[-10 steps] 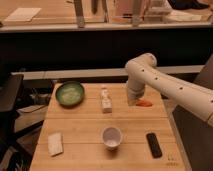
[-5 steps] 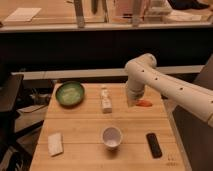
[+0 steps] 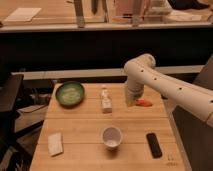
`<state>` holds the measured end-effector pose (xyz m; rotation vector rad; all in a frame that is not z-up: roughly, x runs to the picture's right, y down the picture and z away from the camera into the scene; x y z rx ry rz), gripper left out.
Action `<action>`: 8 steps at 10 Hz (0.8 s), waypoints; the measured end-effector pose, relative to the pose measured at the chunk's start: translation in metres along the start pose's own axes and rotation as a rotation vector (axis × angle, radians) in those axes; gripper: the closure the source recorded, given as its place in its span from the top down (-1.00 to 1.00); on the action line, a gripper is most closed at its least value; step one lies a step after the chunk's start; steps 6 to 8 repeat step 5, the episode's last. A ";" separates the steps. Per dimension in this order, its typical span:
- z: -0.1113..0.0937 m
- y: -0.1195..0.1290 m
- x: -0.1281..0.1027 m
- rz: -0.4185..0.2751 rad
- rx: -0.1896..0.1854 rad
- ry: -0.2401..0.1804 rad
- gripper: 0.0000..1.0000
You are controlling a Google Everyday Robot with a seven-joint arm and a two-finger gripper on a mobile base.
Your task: Move the arm in a circular motion
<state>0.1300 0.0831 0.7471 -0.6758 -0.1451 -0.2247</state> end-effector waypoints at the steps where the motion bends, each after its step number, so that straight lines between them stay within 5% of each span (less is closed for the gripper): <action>1: 0.000 0.001 -0.001 -0.001 0.000 -0.003 -1.00; 8: 0.000 0.003 -0.002 0.007 0.003 -0.010 -1.00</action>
